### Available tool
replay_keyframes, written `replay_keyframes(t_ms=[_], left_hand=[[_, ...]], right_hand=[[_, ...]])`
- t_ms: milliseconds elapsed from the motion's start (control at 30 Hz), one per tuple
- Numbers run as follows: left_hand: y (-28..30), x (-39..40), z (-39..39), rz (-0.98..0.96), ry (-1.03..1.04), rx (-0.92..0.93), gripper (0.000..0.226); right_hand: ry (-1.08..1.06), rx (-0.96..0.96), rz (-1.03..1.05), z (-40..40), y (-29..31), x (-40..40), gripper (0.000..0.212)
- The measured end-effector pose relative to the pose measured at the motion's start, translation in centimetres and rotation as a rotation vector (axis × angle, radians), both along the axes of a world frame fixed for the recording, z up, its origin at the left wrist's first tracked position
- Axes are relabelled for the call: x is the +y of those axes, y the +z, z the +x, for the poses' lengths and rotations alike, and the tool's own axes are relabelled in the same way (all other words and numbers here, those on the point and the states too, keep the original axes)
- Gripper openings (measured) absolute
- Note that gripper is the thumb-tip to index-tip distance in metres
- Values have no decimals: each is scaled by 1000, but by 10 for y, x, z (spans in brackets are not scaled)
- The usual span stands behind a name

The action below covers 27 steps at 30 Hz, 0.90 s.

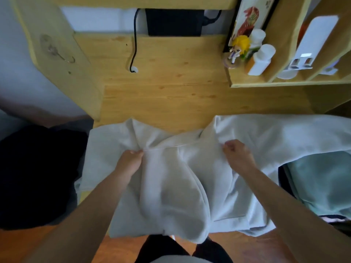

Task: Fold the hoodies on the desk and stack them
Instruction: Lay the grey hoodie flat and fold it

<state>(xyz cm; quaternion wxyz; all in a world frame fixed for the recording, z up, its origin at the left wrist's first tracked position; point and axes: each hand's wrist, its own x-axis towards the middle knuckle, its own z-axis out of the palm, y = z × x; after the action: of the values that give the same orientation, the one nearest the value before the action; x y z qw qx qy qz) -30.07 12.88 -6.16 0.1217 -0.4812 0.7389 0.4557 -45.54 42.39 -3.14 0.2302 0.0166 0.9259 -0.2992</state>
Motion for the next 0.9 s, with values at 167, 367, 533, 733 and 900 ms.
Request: replay_keyframes(t_ms=[167,367,533,733,900], left_hand=[[-22,-9,-43,80,135,19,41],[4,-49,-89,302,576,520,26],[-10,-39,-112,114,-83,229,55],[-56,-5,-56,-565,-521,12,67],[-75,-19,-56,-556,-572,-178,67]], right_hand=[[4,-250,-45,-40,-32,-52,33],[-379,-95,-526,-85,-34,-77,45],[-74,-31,-261,-104,-47,-77,66],[521,249,282,-34,-73,-48,64],[490,258,545,-69,-105,-24,60]])
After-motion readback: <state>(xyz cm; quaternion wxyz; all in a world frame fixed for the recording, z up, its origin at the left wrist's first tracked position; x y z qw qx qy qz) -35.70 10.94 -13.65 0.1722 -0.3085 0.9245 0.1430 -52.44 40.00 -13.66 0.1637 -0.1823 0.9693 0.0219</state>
